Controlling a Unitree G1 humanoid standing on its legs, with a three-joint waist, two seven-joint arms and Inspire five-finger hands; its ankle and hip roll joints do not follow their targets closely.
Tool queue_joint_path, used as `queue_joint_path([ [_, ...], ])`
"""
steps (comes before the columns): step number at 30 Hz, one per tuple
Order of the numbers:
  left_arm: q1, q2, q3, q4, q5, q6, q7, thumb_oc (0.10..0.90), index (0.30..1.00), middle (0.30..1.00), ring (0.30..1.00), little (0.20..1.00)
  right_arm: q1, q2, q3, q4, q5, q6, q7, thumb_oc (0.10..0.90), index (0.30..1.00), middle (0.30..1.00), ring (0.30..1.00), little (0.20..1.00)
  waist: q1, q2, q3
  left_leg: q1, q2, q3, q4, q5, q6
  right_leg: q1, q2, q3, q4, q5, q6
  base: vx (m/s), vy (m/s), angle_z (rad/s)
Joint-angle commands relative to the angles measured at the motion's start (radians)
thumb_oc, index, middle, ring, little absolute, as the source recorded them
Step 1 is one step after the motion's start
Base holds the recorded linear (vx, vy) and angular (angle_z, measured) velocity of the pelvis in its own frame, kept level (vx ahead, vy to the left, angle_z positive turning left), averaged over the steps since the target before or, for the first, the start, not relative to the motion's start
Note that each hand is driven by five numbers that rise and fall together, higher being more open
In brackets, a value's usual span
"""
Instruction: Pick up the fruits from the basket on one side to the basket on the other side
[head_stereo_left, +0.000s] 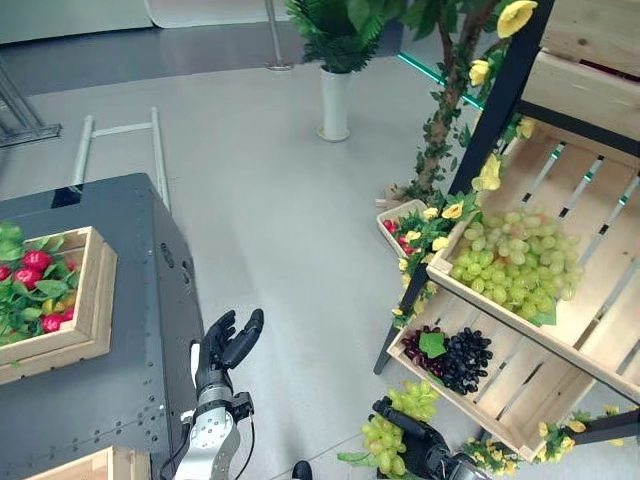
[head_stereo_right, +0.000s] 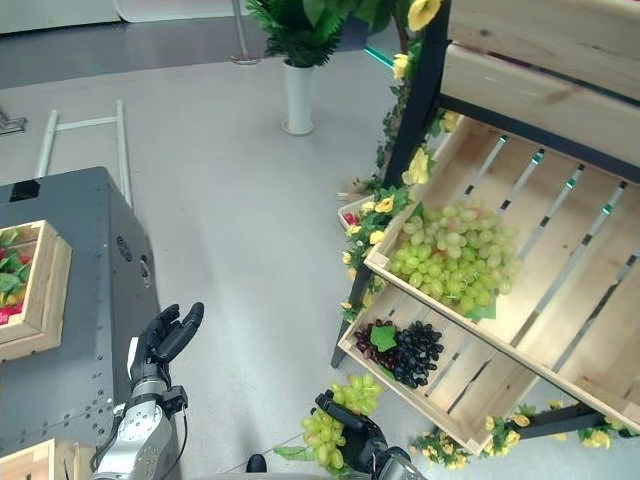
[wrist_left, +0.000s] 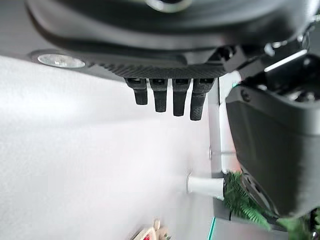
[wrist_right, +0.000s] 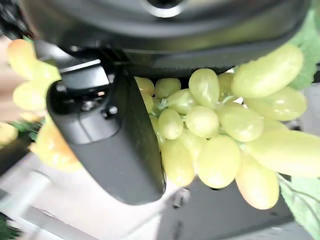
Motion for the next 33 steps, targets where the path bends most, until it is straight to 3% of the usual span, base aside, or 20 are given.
queue_joint_path([
  [1,-0.089,0.001,0.009,-0.013,-0.006,-0.113,-0.007,0.800,0.900,0.900,0.900,0.900,-0.082,0.013,-0.059,-0.116,0.070,-0.101,-0.014,0.400,0.300,0.300,0.300,0.300,-0.011,0.028,0.021,0.030,-0.051,0.013,0.015,-0.135,0.040,0.047,0.021,0.001,0.049,-0.079,0.001,0.00,0.085,-0.35],
  [8,-0.087,-0.005,-0.027,-0.005,0.006,-0.107,-0.020,0.800,0.900,0.900,0.900,0.900,-0.057,0.015,-0.044,-0.171,0.039,-0.130,0.018,0.400,0.300,0.300,0.300,0.300,-0.038,0.010,0.039,0.028,-0.047,0.053,0.010,-0.147,0.055,0.007,0.026,0.047,0.035,-0.032,0.027,-0.02,0.032,-0.30],
  [10,-0.076,0.003,-0.025,-0.013,0.018,-0.098,-0.011,0.800,0.900,0.900,0.900,0.900,-0.047,0.002,-0.033,-0.213,0.015,-0.118,0.038,0.400,0.300,0.300,0.300,0.300,-0.036,0.003,0.050,0.029,-0.037,0.092,0.010,-0.147,0.056,-0.029,0.024,-0.010,0.111,-0.028,0.038,-0.04,-0.005,-0.24],
  [12,-0.054,0.022,0.010,-0.036,0.024,-0.099,0.017,0.800,0.900,0.900,0.900,0.900,-0.051,-0.016,-0.020,-0.245,-0.040,-0.097,0.086,0.400,0.300,0.300,0.300,0.300,-0.013,0.008,0.070,0.047,-0.012,0.161,0.010,-0.152,0.047,-0.051,-0.024,-0.149,0.282,-0.039,0.050,-0.06,-0.006,-0.58],
  [15,-0.054,0.042,0.052,-0.048,-0.006,-0.091,0.006,0.800,0.900,0.900,0.900,0.900,-0.060,-0.035,-0.011,-0.257,-0.072,-0.108,0.114,0.400,0.300,0.300,0.300,0.300,0.010,0.012,0.072,0.035,0.006,0.182,0.011,-0.141,0.045,-0.033,-0.060,-0.190,0.362,-0.071,0.028,-0.06,-0.089,-0.87],
  [17,-0.061,0.048,0.068,-0.039,-0.034,-0.086,-0.009,0.800,0.900,0.900,0.900,0.900,-0.068,-0.042,-0.006,-0.246,-0.074,-0.121,0.129,0.400,0.300,0.300,0.300,0.300,0.025,0.010,0.065,0.020,0.016,0.180,0.035,-0.141,0.039,0.011,-0.079,-0.210,0.313,-0.086,0.013,0.00,-0.255,-0.28],
  [18,-0.069,0.041,0.078,-0.026,-0.063,-0.084,-0.013,0.800,0.900,0.900,0.900,0.900,-0.074,-0.045,0.001,-0.238,-0.109,-0.133,0.141,0.400,0.300,0.300,0.300,0.300,0.042,0.002,0.052,0.011,0.028,0.188,0.055,-0.140,0.018,0.093,-0.089,-0.244,0.132,-0.087,0.007,0.01,-0.306,-0.11],
  [19,-0.071,0.039,0.079,-0.022,-0.067,-0.084,-0.009,0.800,0.900,0.900,0.900,0.900,-0.076,-0.047,0.003,-0.236,-0.121,-0.135,0.145,0.400,0.300,0.300,0.300,0.300,0.046,0.000,0.050,0.011,0.031,0.192,0.057,-0.139,0.013,0.109,-0.090,-0.255,0.100,-0.081,0.009,0.04,-0.395,-0.15],
  [20,-0.067,0.025,0.084,-0.003,-0.077,-0.081,0.023,0.800,0.900,0.900,0.900,0.900,-0.100,-0.072,0.017,-0.233,-0.190,-0.105,0.170,0.400,0.300,0.300,0.300,0.300,0.059,-0.011,0.037,0.021,0.043,0.212,0.062,-0.136,-0.012,0.140,-0.070,-0.267,-0.013,-0.051,0.024,0.04,-0.261,-0.20],
  [24,-0.045,0.016,0.122,-0.017,-0.130,-0.040,0.014,0.800,0.900,0.900,0.900,0.900,-0.122,-0.194,0.008,-0.336,-0.352,-0.025,0.318,0.400,0.300,0.300,0.300,0.300,0.044,-0.024,0.019,0.044,0.055,0.198,0.055,-0.129,-0.023,0.144,-0.030,-0.199,-0.002,-0.067,0.016,0.08,-0.241,-0.52],
  [25,-0.045,0.017,0.128,-0.018,-0.145,-0.034,0.000,0.800,0.900,0.900,0.900,0.900,-0.119,-0.223,0.001,-0.362,-0.374,-0.024,0.356,0.400,0.300,0.300,0.300,0.300,0.040,-0.026,0.018,0.043,0.057,0.196,0.061,-0.128,-0.023,0.140,-0.029,-0.197,0.002,-0.069,0.013,0.02,-0.175,-0.29],
  [26,-0.053,0.020,0.130,-0.003,-0.156,-0.038,-0.029,0.800,0.900,0.900,0.900,0.900,-0.108,-0.307,-0.014,-0.423,-0.367,-0.024,0.428,0.400,0.300,0.300,0.300,0.300,0.028,-0.032,0.016,0.051,0.061,0.199,0.049,-0.121,-0.030,0.142,-0.021,-0.193,-0.005,-0.074,0.007,0.01,-0.183,-0.12],
  [29,-0.086,0.018,0.123,0.038,-0.151,-0.058,-0.056,0.800,0.900,0.900,0.900,0.900,-0.112,-0.432,-0.078,-0.489,-0.354,-0.046,0.486,0.400,0.300,0.300,0.300,0.300,0.004,-0.039,0.003,0.071,0.067,0.205,0.032,-0.118,-0.038,0.153,-0.007,-0.183,-0.013,-0.087,-0.003,0.02,-0.117,-0.02],
  [33,-0.093,0.020,0.124,0.055,-0.131,-0.068,-0.077,0.800,0.900,0.900,0.900,0.900,-0.103,-0.525,-0.151,-0.597,-0.373,-0.052,0.549,0.400,0.300,0.300,0.300,0.300,-0.023,-0.042,-0.013,0.085,0.069,0.213,0.024,-0.119,-0.044,0.155,0.001,-0.167,-0.013,-0.094,-0.009,0.03,-0.071,-0.04],
])
